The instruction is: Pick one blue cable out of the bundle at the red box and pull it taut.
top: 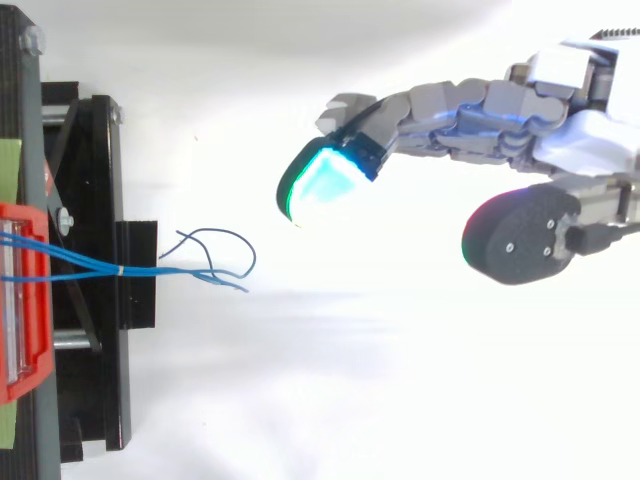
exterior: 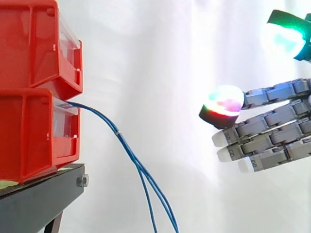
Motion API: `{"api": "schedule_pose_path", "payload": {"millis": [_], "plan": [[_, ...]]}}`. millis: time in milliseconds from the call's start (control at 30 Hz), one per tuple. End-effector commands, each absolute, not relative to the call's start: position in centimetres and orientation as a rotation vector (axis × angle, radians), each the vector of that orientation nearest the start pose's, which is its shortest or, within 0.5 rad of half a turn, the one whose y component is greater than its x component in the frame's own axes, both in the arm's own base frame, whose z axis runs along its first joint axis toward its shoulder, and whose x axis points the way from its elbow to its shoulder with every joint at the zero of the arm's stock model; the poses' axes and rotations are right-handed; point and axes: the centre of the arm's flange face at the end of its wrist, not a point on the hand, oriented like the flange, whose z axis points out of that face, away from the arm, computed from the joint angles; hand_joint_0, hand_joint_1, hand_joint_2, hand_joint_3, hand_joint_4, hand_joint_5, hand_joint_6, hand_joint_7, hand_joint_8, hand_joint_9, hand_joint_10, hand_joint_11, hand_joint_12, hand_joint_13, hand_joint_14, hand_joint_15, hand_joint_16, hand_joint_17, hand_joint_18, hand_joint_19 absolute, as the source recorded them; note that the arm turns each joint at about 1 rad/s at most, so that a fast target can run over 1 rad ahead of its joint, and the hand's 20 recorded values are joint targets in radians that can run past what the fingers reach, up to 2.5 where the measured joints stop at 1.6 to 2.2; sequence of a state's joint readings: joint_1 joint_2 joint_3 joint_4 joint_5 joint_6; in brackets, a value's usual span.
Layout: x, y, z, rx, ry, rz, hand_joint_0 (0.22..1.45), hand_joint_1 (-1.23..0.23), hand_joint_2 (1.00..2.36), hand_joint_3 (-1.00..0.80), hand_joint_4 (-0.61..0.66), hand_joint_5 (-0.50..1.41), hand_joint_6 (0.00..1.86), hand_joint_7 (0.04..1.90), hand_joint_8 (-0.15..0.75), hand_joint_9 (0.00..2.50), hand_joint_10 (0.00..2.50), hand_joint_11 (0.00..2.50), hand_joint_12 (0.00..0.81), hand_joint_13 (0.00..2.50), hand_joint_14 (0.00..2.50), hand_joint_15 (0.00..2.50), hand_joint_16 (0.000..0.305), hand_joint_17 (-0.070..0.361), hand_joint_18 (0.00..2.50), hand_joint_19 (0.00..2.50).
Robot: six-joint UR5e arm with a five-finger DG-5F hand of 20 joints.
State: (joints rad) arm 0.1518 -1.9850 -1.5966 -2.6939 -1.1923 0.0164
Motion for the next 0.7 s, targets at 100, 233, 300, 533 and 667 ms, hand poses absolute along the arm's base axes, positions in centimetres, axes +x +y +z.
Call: {"api": "schedule_pose_path", "payload": {"millis": [100, 233, 300, 533, 667], "plan": [[65.6, -7.0, 26.1, 1.253, 1.005, 1.012, 0.53, -0.50, 1.00, -0.50, 0.30, -0.22, 0.50, 0.79, 0.296, 0.03, 0.00, 0.00, 0.359, 0.00, 0.00, 0.03, 0.068, 0.153, 0.00, 0.09], [66.7, -6.7, 24.9, 1.246, 0.993, 1.024, 0.53, -0.50, 1.00, -0.50, 0.30, -0.22, 0.50, 0.79, 0.296, 0.05, 0.00, 0.00, 0.359, 0.00, 0.00, 0.03, 0.067, 0.151, 0.00, 0.09], [67.9, -6.6, 23.3, 1.249, 1.003, 1.020, 0.53, -0.50, 1.00, -0.50, 0.30, -0.21, 0.50, 0.80, 0.296, 0.05, 0.00, 0.00, 0.360, 0.00, 0.00, 0.03, 0.067, 0.151, 0.00, 0.10], [72.3, -6.2, 18.5, 1.273, 1.018, 1.056, 0.53, -0.50, 1.00, -0.50, 0.31, -0.21, 0.50, 0.80, 0.298, 0.07, 0.00, 0.01, 0.363, 0.00, 0.00, 0.04, 0.067, 0.150, 0.00, 0.11], [73.5, -5.8, 17.0, 1.271, 1.015, 1.094, 0.53, -0.50, 1.00, -0.50, 0.31, -0.21, 0.50, 0.80, 0.299, 0.07, 0.00, 0.01, 0.364, 0.00, 0.00, 0.04, 0.066, 0.149, 0.00, 0.11]]}}
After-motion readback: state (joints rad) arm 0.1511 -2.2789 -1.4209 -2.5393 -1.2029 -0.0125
